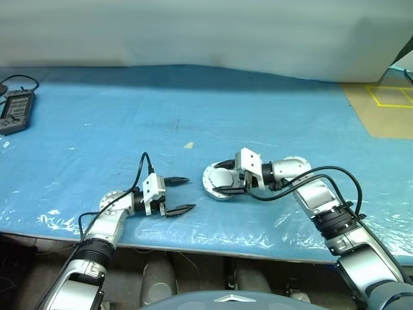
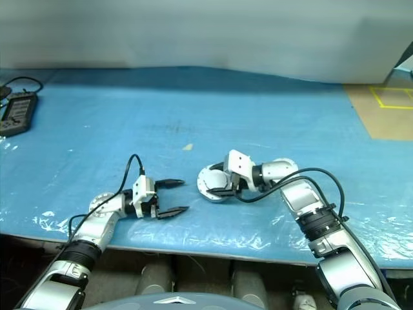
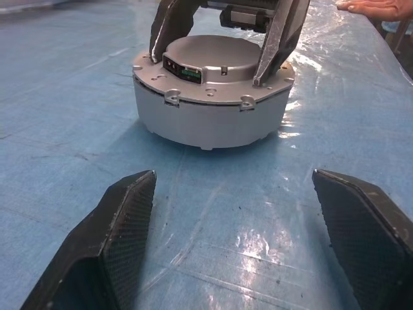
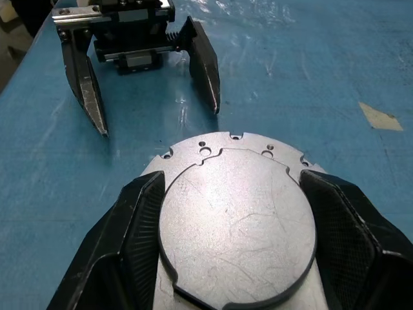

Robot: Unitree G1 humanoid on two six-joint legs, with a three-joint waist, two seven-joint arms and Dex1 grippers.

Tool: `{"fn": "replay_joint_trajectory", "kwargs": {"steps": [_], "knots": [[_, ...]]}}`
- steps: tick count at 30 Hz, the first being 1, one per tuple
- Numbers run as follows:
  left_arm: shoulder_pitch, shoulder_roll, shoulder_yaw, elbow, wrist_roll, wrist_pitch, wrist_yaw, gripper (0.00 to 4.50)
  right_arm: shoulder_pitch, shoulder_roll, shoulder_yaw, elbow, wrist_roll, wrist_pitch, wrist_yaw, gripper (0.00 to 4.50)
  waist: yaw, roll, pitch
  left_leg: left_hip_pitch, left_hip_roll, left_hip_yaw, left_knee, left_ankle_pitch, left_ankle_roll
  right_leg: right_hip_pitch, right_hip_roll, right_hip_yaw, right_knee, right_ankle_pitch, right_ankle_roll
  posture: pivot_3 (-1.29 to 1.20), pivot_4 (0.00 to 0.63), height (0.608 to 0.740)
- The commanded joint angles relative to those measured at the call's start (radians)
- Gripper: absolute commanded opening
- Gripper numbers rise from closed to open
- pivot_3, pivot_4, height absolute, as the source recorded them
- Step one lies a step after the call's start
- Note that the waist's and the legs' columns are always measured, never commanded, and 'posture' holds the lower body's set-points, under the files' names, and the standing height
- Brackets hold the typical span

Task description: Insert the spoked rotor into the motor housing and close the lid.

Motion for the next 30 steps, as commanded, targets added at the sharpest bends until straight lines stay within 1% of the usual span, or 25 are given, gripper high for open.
{"fn": "replay_joint_trajectory", "kwargs": {"steps": [1,7,9,11,14,16,23,24,30], "knots": [[0.013,-0.001,0.008,-0.017,-0.005,-0.009,0.009,4.06,0.042,-0.043,0.044,0.095,-0.102,0.053,-0.01,2.98,0.0,0.0,-0.001,0.0,0.0,0.0,0.0,0.0,0.0,0.0,0.0,0.0,0.0,0.0,0.0,0.0,0.15,0.74],[0.006,-0.014,0.016,-0.09,-0.012,0.065,0.079,4.06,0.042,-0.036,0.051,0.091,-0.108,0.064,-0.021,2.98,0.0,0.0,-0.001,0.0,0.0,0.0,-0.001,0.0,0.0,0.0,0.0,0.0,-0.001,0.0,0.001,0.0,0.15,0.74],[-0.017,-0.023,0.025,-0.121,-0.009,0.109,0.132,4.06,0.045,-0.038,0.052,0.085,-0.107,0.069,-0.02,2.98,0.0,0.0,-0.001,0.0,0.0,0.0,-0.002,0.0,0.0,0.0,-0.001,0.0,-0.001,0.0,0.001,0.0,0.15,0.74],[-0.038,-0.031,0.037,-0.168,-0.055,0.204,0.147,4.06,0.047,-0.041,0.052,0.075,-0.106,0.075,-0.02,2.98,0.0,0.0,-0.001,0.0,0.0,0.0,-0.002,0.0,0.0,0.0,-0.001,0.0,-0.001,0.0,0.001,0.0,0.15,0.74],[-0.055,-0.029,0.041,-0.218,-0.091,0.285,0.147,3.45,0.048,-0.044,0.05,0.06,-0.102,0.087,-0.02,2.98,0.0,0.0,-0.001,0.0,0.0,0.0,-0.002,0.0,0.0,0.0,-0.001,0.0,-0.001,0.0,0.001,0.0,0.15,0.74],[-0.063,-0.027,0.04,-0.244,-0.099,0.314,0.148,2.82,0.049,-0.045,0.048,0.049,-0.101,0.096,-0.021,2.98,-0.001,0.0,-0.001,0.0,0.0,0.0,-0.003,0.0,0.0,0.0,-0.001,0.0,-0.001,0.0,0.001,0.0,0.15,0.74],[-0.072,-0.034,0.027,-0.272,-0.106,0.353,0.138,0.26,0.055,-0.051,0.045,0.022,-0.101,0.118,-0.028,2.98,-0.001,0.0,-0.001,-0.001,0.0,0.0,-0.004,0.0,0.0,0.0,0.0,0.0,-0.005,-0.001,0.001,0.0,0.15,0.74],[-0.073,-0.038,0.022,-0.267,-0.102,0.347,0.134,0.01,0.056,-0.051,0.045,0.02,-0.101,0.119,-0.03,2.98,-0.001,0.0,-0.001,-0.001,0.0,0.0,-0.004,0.0,0.0,0.0,0.0,0.0,-0.006,-0.001,0.001,0.0,0.15,0.74],[-0.072,-0.05,0.011,-0.22,-0.085,0.319,0.107,0.01,0.061,-0.053,0.041,0.023,-0.102,0.118,-0.039,2.98,-0.001,0.0,-0.001,-0.001,0.0,0.0,-0.005,0.0,0.0,0.0,0.0,0.0,-0.006,-0.001,0.001,0.0,0.15,0.74]]}}
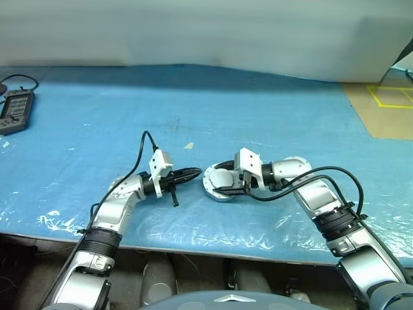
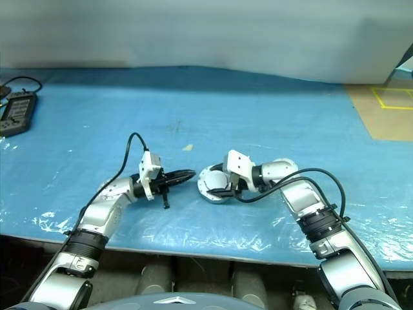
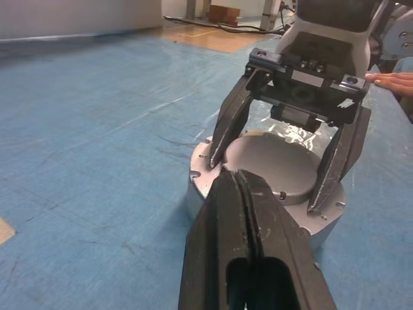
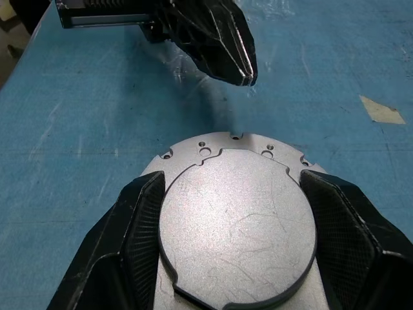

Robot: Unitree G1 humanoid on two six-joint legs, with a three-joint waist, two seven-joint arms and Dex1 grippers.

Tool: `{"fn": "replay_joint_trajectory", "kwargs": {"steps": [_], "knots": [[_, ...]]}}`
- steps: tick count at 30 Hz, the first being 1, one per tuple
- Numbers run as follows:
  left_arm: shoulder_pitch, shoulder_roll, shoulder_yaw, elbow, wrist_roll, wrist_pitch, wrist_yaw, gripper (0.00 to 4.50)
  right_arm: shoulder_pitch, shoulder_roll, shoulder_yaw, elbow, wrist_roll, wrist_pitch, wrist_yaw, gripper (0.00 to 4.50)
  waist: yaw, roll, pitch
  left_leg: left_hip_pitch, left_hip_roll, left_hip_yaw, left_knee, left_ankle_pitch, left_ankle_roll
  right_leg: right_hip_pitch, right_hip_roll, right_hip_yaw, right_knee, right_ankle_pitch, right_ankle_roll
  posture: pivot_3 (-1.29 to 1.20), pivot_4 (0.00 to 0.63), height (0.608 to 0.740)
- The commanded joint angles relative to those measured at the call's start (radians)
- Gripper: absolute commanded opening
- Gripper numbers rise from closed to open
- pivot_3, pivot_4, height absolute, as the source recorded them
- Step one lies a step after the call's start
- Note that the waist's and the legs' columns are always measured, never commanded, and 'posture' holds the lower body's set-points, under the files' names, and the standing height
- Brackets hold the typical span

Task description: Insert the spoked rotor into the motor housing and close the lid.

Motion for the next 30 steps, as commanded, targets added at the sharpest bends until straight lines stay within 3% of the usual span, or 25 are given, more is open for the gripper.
{"fn": "replay_joint_trajectory", "kwargs": {"steps": [1,8,30], "knots": [[-0.013,-0.006,-0.002,0.016,0.006,-0.038,-0.022,0.01,0.05,-0.046,0.04,0.076,-0.103,0.055,-0.026,2.98,0.0,0.0,0.0,0.0,0.0,0.0,0.0,0.0,0.0,0.0,0.0,0.0,0.0,0.0,0.0,0.0,0.15,0.74],[0.002,-0.003,-0.037,0.105,0.069,-0.108,-0.056,0.01,0.054,-0.044,0.038,0.082,-0.103,0.047,-0.031,2.98,0.0,0.0,0.0,0.0,0.0,0.0,-0.001,0.0,0.0,0.001,0.0,0.0,-0.002,0.0,0.0,0.0,0.15,0.74],[-0.032,-0.025,0.011,0.134,0.023,-0.09,-0.081,0.01,0.059,-0.048,0.042,0.077,-0.108,0.047,-0.031,2.98,0.0,0.0,-0.002,0.001,0.0,0.0,-0.003,0.0,0.0,0.004,0.0,0.0,-0.009,0.0,0.0,0.0,0.15,0.74]]}}
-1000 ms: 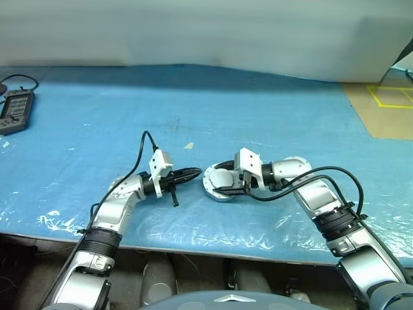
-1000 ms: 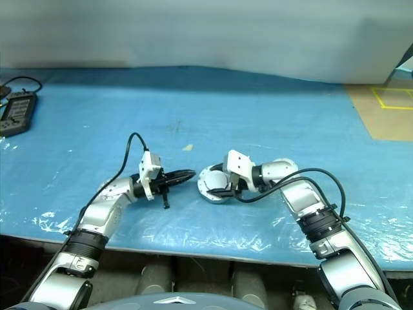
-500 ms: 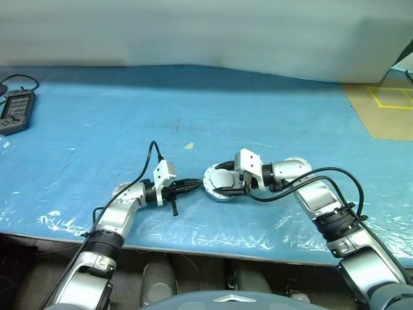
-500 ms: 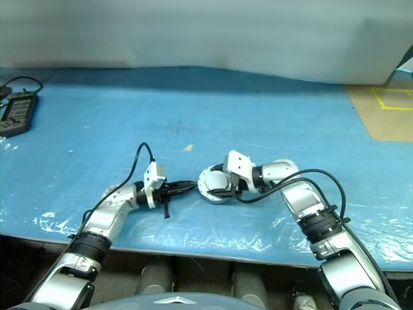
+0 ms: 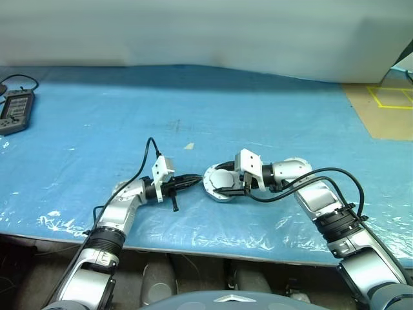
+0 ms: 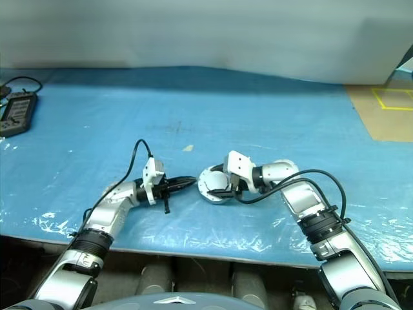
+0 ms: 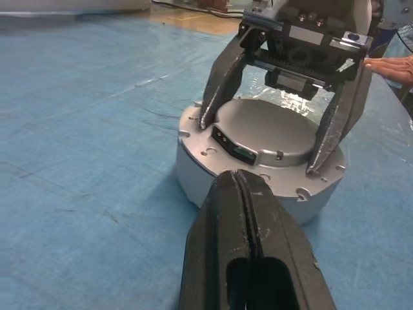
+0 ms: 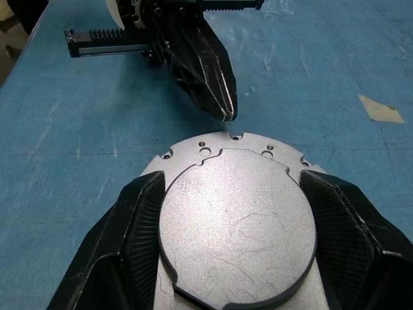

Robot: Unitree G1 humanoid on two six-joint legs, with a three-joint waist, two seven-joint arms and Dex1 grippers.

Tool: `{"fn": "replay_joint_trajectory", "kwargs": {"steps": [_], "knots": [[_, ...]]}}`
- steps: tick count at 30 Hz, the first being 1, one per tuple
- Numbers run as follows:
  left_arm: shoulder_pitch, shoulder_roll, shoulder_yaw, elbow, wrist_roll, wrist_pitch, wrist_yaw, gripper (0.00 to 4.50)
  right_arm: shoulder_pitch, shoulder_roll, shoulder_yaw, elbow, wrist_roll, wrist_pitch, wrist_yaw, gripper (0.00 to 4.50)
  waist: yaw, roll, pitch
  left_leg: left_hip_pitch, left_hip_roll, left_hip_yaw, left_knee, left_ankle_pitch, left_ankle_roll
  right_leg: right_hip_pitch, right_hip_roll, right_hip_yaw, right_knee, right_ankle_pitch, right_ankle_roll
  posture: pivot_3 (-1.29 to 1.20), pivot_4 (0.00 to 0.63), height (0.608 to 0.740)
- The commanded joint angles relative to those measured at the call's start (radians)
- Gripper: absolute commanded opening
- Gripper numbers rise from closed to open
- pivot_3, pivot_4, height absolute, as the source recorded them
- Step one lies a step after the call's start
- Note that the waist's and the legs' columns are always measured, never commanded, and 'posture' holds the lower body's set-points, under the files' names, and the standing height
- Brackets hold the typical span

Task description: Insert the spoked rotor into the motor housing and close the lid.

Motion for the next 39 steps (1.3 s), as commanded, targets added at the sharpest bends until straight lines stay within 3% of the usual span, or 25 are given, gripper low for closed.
{"fn": "replay_joint_trajectory", "kwargs": {"steps": [1,13,24,26,29,34,39], "knots": [[-0.006,0.0,0.001,-0.025,-0.011,0.001,-0.016,0.01,0.049,-0.044,0.043,0.084,-0.108,0.048,-0.028,2.98,0.0,0.0,0.0,0.0,0.0,0.0,0.0,0.0,0.0,0.0,0.0,0.0,0.0,0.0,0.0,0.0,0.15,0.74],[-0.014,-0.022,-0.034,-0.076,0.005,0.048,-0.004,0.01,0.052,-0.044,0.044,0.08,-0.109,0.048,-0.03,2.98,0.0,0.0,0.0,0.0,0.0,0.0,-0.001,0.0,0.0,0.0,0.0,0.0,-0.001,0.0,0.0,0.0,0.15,0.74],[-0.001,0.023,-0.083,-0.119,0.072,0.065,0.016,0.01,0.054,-0.039,0.028,0.066,-0.077,0.081,-0.019,2.98,0.0,0.0,0.0,0.0,0.0,0.0,-0.002,0.0,0.0,0.0,0.0,0.0,-0.001,0.0,0.0,0.0,0.15,0.74],[-0.004,0.024,-0.086,-0.124,0.076,0.068,0.022,0.0,0.052,-0.039,0.023,0.06,-0.069,0.086,-0.015,3.72,0.0,0.0,0.0,0.0,0.0,0.0,-0.002,0.0,0.0,0.0,0.0,0.0,-0.001,0.0,0.0,0.0,0.15,0.74],[-0.007,0.022,-0.089,-0.127,0.08,0.071,0.027,0.0,0.049,-0.034,0.002,0.066,-0.077,0.046,-0.045,4.48,0.001,0.0,0.0,0.0,0.0,0.0,-0.003,0.0,0.0,0.0,0.0,0.0,-0.002,0.0,0.0,0.0,0.15,0.74],[-0.009,0.024,-0.088,-0.114,0.082,0.062,0.025,0.0,0.072,-0.016,-0.096,-0.035,0.091,0.151,0.001,4.48,0.002,0.0,0.0,-0.001,0.0,0.0,-0.003,0.0,0.0,0.0,0.0,-0.001,-0.003,0.003,-0.005,0.0,0.15,0.74],[-0.009,0.028,-0.088,-0.101,0.083,0.046,0.019,0.0,0.097,-0.009,-0.281,-0.182,0.347,0.342,0.016,4.48,0.002,0.003,0.002,-0.003,0.0,0.0,-0.007,0.0,-0.001,-0.003,0.0,-0.002,-0.004,0.004,-0.006,0.0,0.15,0.74]]}}
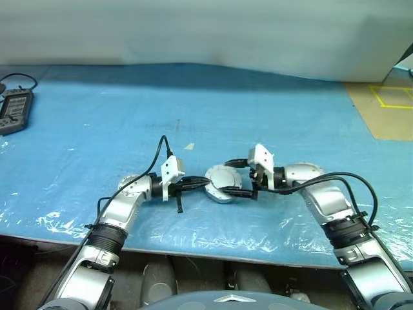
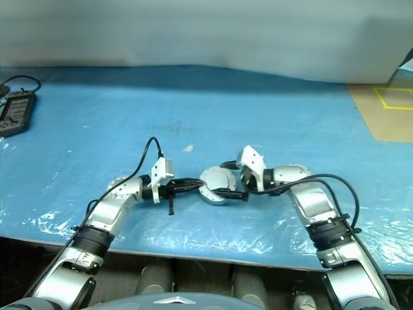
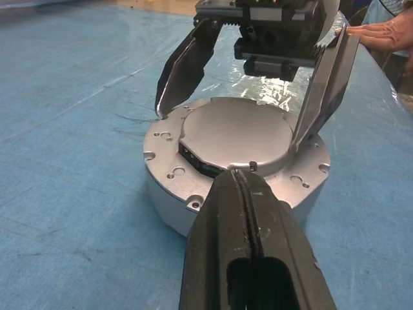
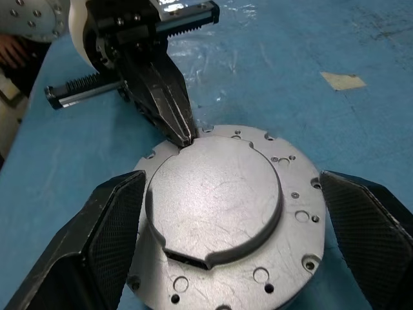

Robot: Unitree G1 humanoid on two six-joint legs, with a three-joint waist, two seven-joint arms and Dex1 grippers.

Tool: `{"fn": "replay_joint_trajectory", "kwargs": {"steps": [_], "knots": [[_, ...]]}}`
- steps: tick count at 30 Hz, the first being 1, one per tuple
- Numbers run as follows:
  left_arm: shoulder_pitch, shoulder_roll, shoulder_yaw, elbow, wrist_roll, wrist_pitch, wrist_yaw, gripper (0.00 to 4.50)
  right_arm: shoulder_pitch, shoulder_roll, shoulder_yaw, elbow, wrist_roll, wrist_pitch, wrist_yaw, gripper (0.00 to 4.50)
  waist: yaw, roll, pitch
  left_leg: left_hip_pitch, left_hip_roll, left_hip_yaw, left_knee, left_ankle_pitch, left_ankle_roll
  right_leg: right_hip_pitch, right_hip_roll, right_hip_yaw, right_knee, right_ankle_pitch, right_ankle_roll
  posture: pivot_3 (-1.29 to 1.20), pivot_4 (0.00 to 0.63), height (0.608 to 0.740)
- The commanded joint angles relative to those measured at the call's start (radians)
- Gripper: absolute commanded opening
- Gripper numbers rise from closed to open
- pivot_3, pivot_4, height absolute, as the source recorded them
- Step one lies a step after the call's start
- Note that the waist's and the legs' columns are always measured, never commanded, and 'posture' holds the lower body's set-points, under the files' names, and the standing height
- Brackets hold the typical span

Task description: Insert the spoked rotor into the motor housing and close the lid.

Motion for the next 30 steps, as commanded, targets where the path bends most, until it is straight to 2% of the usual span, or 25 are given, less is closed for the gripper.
{"fn": "replay_joint_trajectory", "kwargs": {"steps": [1,5,8,15,23,30], "knots": [[0.003,0.005,-0.012,0.009,0.01,-0.004,-0.005,0.0,0.012,-0.004,-0.127,-0.1,0.171,0.126,0.003,4.48,0.0,0.002,0.001,-0.001,0.0,0.0,0.0,0.0,0.0,-0.001,0.0,0.0,0.0,0.0,0.0,0.0,0.15,0.74],[0.003,0.004,-0.012,0.008,0.01,-0.007,-0.007,0.0,0.013,-0.003,-0.19,-0.114,0.231,0.235,-0.059,4.48,0.001,0.003,0.002,-0.002,0.0,0.0,0.0,0.0,-0.001,-0.002,0.0,-0.004,0.0,0.0,0.0,0.0,0.15,0.74],[-0.002,0.0,-0.013,0.011,0.011,-0.011,-0.009,0.0,0.03,-0.027,-0.191,-0.071,0.197,0.311,-0.124,4.48,0.002,0.003,0.002,-0.002,0.0,0.0,0.0,0.002,-0.004,-0.002,0.0,-0.006,0.0,0.0,0.0,0.0,0.15,0.74],[-0.004,-0.007,-0.01,0.026,0.011,-0.024,-0.004,0.0,0.038,-0.041,-0.23,-0.008,0.255,0.482,-0.172,4.48,0.002,0.003,0.002,-0.002,0.0,0.0,0.0,0.002,-0.005,-0.002,0.0,-0.006,0.0,0.0,0.0,0.0,0.15,0.74],[0.001,-0.007,-0.011,0.038,0.016,-0.045,-0.003,0.0,0.074,0.008,-0.287,-0.012,0.382,0.675,-0.189,4.48,0.012,0.003,0.002,-0.001,0.0,0.0,0.0,0.003,-0.005,-0.002,0.0,-0.007,0.001,0.0,0.0,0.0,0.15,0.74],[0.001,-0.007,-0.012,0.035,0.016,-0.045,-0.001,0.0,0.113,0.075,-0.282,-0.01,0.424,0.734,-0.237,4.48,0.022,0.004,0.001,0.0,0.0,0.001,0.001,0.003,-0.005,-0.001,0.0,-0.007,0.003,0.0,0.0,0.0,0.15,0.74]]}}
